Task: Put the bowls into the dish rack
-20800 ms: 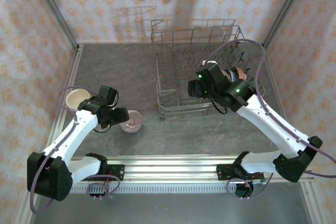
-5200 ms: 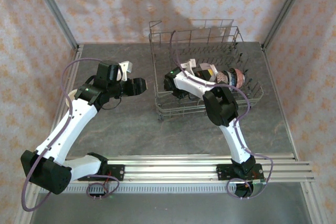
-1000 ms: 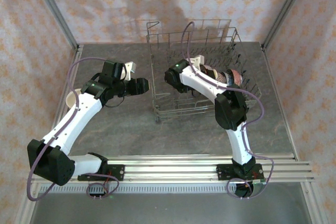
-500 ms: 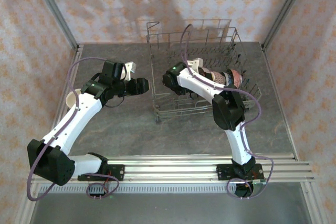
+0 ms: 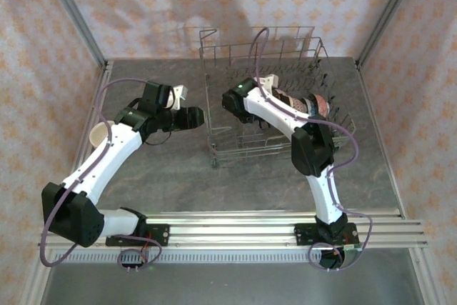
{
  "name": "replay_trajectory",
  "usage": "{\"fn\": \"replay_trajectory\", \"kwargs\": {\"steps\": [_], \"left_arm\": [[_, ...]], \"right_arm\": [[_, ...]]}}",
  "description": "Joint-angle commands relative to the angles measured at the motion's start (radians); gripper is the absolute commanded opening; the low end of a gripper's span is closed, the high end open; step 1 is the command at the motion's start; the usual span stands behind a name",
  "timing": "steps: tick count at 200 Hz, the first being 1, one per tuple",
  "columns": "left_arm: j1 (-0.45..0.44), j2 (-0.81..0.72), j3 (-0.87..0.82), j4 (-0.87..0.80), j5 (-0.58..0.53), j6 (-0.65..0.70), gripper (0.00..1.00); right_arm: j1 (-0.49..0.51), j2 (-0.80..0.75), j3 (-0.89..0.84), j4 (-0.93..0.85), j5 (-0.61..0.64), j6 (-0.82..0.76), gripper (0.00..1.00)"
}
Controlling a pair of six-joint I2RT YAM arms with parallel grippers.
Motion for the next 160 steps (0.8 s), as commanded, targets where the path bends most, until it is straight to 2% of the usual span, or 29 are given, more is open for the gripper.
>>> {"fn": "replay_trajectory", "kwargs": {"steps": [1,70,107,160], "left_arm": [[-0.016,0.006,0.032,0.028,0.021,0.014,0.65],[-0.023,0.000,0.158,-0.016,-0.094,0.016,0.67],[-0.024,0.153,0.285,-0.041,-0.113,0.025,0.68],[-0.024,0.334,0.427,-0.056,-0.221,0.041,0.69]], "right_arm": [[-0.009,0.000,0.021,-0.154,-0.031,-0.028,0.00],[-0.009,-0.012,-0.005,-0.152,-0.045,-0.034,0.00],[0.000,-0.007,0.024,-0.152,-0.054,-0.034,0.00],[0.023,0.013,0.049,-0.152,-0.069,-0.045,0.00]]}}
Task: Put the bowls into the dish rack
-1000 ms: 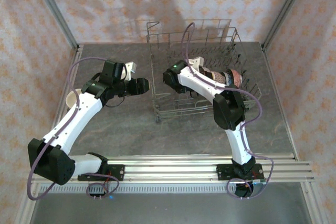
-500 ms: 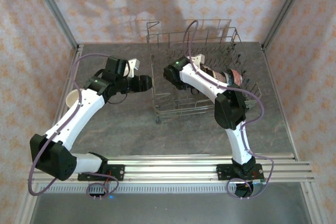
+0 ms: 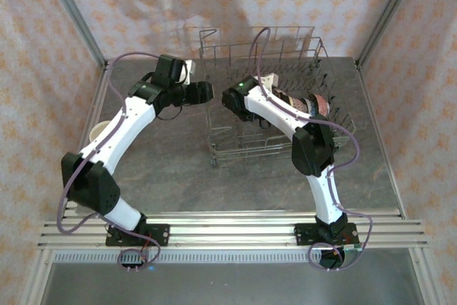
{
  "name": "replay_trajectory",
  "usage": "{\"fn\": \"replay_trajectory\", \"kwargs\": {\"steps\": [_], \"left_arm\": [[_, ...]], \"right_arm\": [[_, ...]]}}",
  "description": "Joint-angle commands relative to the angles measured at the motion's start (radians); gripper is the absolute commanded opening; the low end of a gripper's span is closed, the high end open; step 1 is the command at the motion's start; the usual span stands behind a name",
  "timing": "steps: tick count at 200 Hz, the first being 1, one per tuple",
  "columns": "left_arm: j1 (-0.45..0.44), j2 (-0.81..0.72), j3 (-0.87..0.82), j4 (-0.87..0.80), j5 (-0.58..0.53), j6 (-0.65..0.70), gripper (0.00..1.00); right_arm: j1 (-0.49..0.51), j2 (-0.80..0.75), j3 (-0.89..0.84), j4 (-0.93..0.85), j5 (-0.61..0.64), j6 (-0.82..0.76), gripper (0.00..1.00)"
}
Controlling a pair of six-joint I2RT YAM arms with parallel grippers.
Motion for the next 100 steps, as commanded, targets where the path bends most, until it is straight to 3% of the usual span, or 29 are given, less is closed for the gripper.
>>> {"fn": "replay_trajectory", "kwargs": {"steps": [1,51,100], "left_arm": [[-0.005,0.059,0.084,-0.030,-0.091,0.031,0.69],[-0.005,0.150,0.173,0.021,-0.085,-0.046,0.62],[0.000,0.123,0.116,0.080,-0.084,-0.113,0.35]], "right_arm": [[0.021,0.015,0.027,-0.152,-0.043,0.000,0.00],[0.021,0.027,0.024,-0.150,-0.040,-0.002,0.00],[0.019,0.050,0.054,-0.150,-0.039,-0.020,0.00]]}}
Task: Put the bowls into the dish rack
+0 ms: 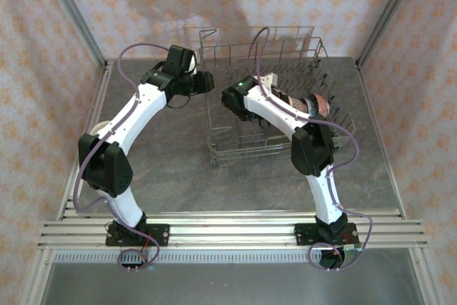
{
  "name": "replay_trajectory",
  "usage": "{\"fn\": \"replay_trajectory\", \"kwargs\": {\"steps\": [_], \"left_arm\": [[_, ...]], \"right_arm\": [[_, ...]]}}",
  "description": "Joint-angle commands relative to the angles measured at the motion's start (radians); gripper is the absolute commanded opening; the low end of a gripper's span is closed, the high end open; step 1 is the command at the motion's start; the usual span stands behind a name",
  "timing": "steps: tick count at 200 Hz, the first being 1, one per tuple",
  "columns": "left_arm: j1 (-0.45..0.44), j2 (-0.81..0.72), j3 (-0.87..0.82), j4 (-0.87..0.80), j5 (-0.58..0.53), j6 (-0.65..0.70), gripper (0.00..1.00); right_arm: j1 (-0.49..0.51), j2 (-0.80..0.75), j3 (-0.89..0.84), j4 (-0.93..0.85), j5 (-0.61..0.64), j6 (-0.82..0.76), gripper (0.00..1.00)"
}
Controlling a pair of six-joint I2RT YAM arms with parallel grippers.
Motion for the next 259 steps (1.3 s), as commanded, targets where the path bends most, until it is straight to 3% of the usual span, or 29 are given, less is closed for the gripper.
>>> {"fn": "replay_trajectory", "kwargs": {"steps": [1,36,120,185,233,259], "left_arm": [[0.004,-0.029,-0.032,0.055,-0.021,-0.052,0.34],[0.006,-0.044,-0.061,0.072,-0.020,-0.111,0.21],[0.003,-0.174,-0.225,0.165,-0.067,-0.239,0.08],[-0.049,-0.273,-0.337,0.198,-0.135,-0.303,0.01],[-0.106,-0.331,-0.375,0.199,-0.192,-0.339,0.01],[-0.117,-0.341,-0.378,0.206,-0.196,-0.341,0.06]], "right_arm": [[0.018,0.039,0.038,-0.150,-0.038,-0.004,0.00],[0.018,0.039,0.051,-0.150,-0.037,-0.015,0.00],[0.012,0.019,0.038,-0.150,-0.029,-0.020,0.00],[0.010,0.010,0.031,-0.150,-0.020,-0.036,0.00],[-0.003,-0.021,0.012,-0.149,-0.019,-0.043,0.00],[-0.003,-0.049,-0.011,-0.151,-0.023,-0.049,0.00]]}}
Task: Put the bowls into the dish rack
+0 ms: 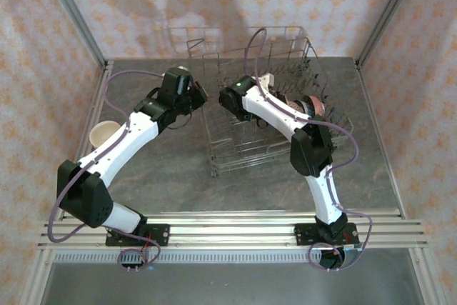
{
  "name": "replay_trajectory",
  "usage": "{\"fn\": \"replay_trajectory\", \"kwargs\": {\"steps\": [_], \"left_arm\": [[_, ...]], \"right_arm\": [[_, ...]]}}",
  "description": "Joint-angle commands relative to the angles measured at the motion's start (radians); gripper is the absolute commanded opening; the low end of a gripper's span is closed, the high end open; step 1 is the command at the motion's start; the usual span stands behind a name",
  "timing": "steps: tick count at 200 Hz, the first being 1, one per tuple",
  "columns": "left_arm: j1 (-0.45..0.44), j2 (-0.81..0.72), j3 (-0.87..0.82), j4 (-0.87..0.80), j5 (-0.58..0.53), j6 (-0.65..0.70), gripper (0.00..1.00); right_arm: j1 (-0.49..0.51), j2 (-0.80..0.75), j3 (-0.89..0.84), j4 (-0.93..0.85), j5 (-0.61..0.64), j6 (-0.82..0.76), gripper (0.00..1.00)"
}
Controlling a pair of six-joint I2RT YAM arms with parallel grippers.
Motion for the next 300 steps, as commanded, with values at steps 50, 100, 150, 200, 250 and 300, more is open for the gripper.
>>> {"fn": "replay_trajectory", "kwargs": {"steps": [50,100,150,200,250,300], "left_arm": [[-0.024,-0.053,0.027,-0.038,-0.010,0.049,0.37],[-0.024,-0.061,0.036,-0.048,0.012,0.082,0.44],[-0.023,-0.058,0.043,-0.049,0.038,0.098,0.47],[-0.024,-0.063,0.050,-0.054,0.039,0.110,0.49],[-0.023,-0.058,0.064,-0.062,0.044,0.126,0.50],[-0.024,-0.056,0.065,-0.058,0.047,0.130,0.51]], "right_arm": [[-0.013,-0.075,-0.038,-0.153,0.014,-0.016,0.00],[-0.001,-0.046,-0.075,-0.153,0.036,-0.003,0.00],[0.032,0.018,-0.082,-0.153,0.045,0.010,0.00],[0.046,0.046,-0.111,-0.153,0.009,0.046,0.00],[0.063,0.074,-0.132,-0.153,0.004,0.065,0.00],[0.074,0.091,-0.173,-0.153,-0.034,0.109,0.00]]}}
